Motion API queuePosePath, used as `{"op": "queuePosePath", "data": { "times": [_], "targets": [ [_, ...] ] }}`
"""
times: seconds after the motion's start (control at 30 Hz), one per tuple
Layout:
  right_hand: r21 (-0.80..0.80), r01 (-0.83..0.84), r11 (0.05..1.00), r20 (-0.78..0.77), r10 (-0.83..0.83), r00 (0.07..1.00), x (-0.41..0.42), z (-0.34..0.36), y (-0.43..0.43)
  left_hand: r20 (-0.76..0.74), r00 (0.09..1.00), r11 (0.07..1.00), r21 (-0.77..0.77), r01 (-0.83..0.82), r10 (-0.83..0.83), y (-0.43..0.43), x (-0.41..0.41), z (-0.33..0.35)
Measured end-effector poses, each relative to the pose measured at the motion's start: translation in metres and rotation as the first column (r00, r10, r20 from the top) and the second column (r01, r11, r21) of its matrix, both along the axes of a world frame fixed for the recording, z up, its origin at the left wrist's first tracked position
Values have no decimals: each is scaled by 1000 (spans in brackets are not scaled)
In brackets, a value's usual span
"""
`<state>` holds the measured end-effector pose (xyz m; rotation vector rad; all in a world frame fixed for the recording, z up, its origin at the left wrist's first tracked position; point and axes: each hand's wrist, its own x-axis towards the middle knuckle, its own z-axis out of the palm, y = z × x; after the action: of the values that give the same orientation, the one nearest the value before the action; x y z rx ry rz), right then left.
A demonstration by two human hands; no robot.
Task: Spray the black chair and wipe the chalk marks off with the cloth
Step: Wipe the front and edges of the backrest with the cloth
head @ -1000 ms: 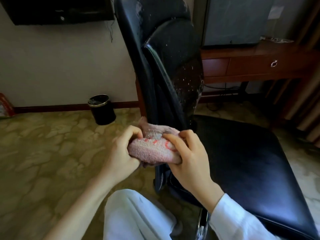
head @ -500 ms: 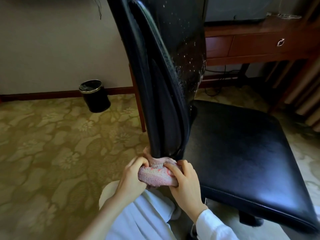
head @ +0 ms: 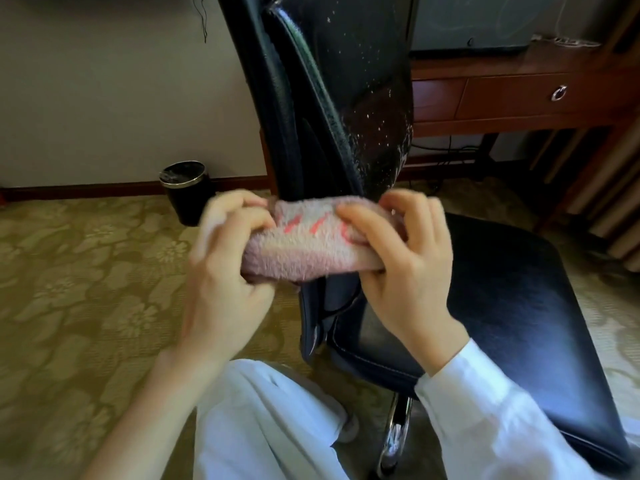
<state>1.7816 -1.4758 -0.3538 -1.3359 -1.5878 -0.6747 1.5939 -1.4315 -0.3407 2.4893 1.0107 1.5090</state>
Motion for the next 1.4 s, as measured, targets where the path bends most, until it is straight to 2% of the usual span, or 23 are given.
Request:
{"op": "queuePosePath", "data": {
  "times": [0.07,0.17,0.33,0.53,0.73,0.97,1.07,1.17,1.3,1.4],
  "targets": [
    [40,5,999,14,-6,1000,3,20,5,-12,999,997,69,-39,40,2,0,16],
    [5,-19,1000,40,19,999,4,19,10,-17,997,996,50,-74,75,4,2,13],
    [-96,-26,995,86,34,996,6,-49,5,-64,995,986,-146,-81,72,0,4,-48],
    [-275,-31,961,47,46,998,2,-147,9,-54,999,927,-373,-20,0,20,5,-130],
    [-413,-33,910,-33,22,999,-8,-180,28,-77,997,888,-461,-16,-22,46,2,-165],
    [-478,-34,878,-83,-7,997,-13,-196,50,-99,993,859,-511,0,-59,72,1,-180],
    [-433,-24,901,-71,-7,997,-12,-191,55,-85,995,856,-517,5,-58,79,0,-186],
    [-297,-28,955,-40,17,999,-8,-166,58,-16,999,862,-507,27,-40,82,0,-178],
    [-130,-27,991,15,30,999,-9,-105,67,135,990,886,-452,106,-50,81,2,-129],
    [-26,2,1000,34,-1,999,-13,-58,73,115,991,935,-339,105,-70,86,0,-83]
  ]
}}
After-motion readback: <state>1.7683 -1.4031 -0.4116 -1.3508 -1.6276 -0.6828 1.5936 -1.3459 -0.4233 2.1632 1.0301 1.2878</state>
